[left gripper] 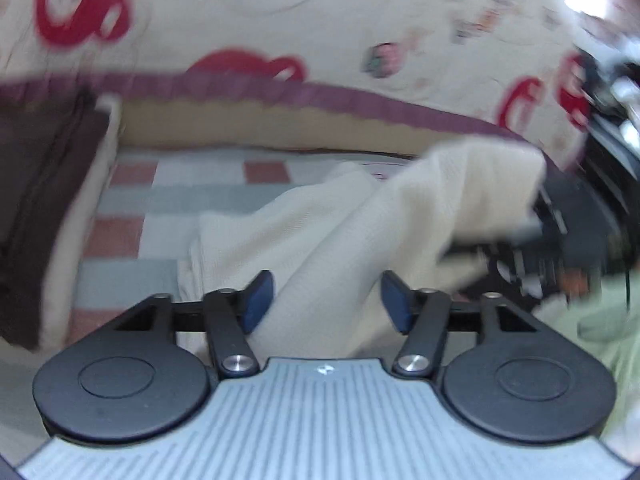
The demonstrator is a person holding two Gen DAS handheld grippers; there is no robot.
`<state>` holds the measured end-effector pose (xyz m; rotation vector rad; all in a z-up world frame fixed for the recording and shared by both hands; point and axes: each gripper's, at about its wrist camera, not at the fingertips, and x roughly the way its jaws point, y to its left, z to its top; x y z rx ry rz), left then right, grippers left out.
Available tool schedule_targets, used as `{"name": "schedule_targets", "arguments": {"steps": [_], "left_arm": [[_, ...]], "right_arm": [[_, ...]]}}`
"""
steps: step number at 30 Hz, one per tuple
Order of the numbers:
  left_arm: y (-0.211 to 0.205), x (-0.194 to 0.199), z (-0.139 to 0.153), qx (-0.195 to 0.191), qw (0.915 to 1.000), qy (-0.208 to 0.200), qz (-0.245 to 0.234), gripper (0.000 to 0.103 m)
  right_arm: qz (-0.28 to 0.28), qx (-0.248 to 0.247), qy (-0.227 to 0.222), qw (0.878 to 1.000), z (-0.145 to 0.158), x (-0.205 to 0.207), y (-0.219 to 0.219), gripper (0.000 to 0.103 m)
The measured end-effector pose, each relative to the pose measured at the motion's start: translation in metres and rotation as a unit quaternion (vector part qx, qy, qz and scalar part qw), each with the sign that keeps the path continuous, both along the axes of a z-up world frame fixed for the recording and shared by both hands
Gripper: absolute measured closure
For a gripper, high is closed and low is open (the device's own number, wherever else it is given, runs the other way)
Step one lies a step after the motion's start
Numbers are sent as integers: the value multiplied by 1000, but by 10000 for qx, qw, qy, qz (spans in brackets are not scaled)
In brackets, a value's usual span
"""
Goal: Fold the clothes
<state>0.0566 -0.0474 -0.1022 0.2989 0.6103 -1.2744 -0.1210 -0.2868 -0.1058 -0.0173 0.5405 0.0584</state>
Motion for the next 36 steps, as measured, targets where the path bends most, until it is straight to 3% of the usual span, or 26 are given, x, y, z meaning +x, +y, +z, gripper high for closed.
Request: {"name": "schedule_targets", "arguments": {"steps": [3, 5, 8, 9, 10, 13, 15, 17, 19, 21, 24, 27, 30, 33, 36], "left_arm": [[-1, -25, -10, 439, 9930, -1074, -211, 38], [-10, -30, -20, 659, 9903, -1169, -347, 38], [-22, -35, -29, 597, 9892, -1287, -359, 39], [-25, -35, -31, 565, 9896, -1274, -352, 49], [-27, -34, -30, 581, 9905, -1192, -365, 78], [-17, -36, -17, 583, 9932, -939, -363, 84], [0, -43, -5, 515, 9952, -786, -262, 84], [21, -49, 7, 478, 9980, -372, -166, 84], [32, -58, 11, 675, 9974, -140, -205, 84], [25, -64, 10, 929, 9952, -158, -264, 83], [-3, -54, 10, 1036, 9938, -249, -325, 83], [-32, -30, 11, 904, 9944, -323, -440, 82], [-56, 7, 8, 755, 9964, -130, -358, 72], [-71, 47, -10, 546, 9968, 575, 83, 67], [-72, 76, -32, 258, 9886, 1338, 639, 61]], "right_arm": [[-170, 285, 1, 9994, 5, -4, -18, 67], [-303, 524, 10, 9982, 5, -7, -31, 67], [-253, 841, 7, 9961, -2, -11, -36, 67], [-198, 920, 15, 9956, -4, -12, -36, 67], [-143, 998, 23, 9949, -5, -14, -36, 67], [89, 1209, 105, 9926, -8, -24, -33, 68], [292, 1332, 204, 9905, -7, -35, -28, 68], [495, 1453, 303, 9877, -6, -47, -23, 68], [698, 1574, 401, 9842, -6, -59, -18, 68], [796, 1714, 492, 9807, -7, -68, -16, 66], [362, 2078, 548, 9760, -20, -62, -31, 61], [-62, 2485, 565, 9670, -30, -48, -49, 60], [-486, 2882, 580, 9546, -40, -34, -68, 62], [-908, 3270, 594, 9388, -50, -20, -86, 63], [-1328, 3645, 605, 9197, -60, -6, -105, 63]]}}
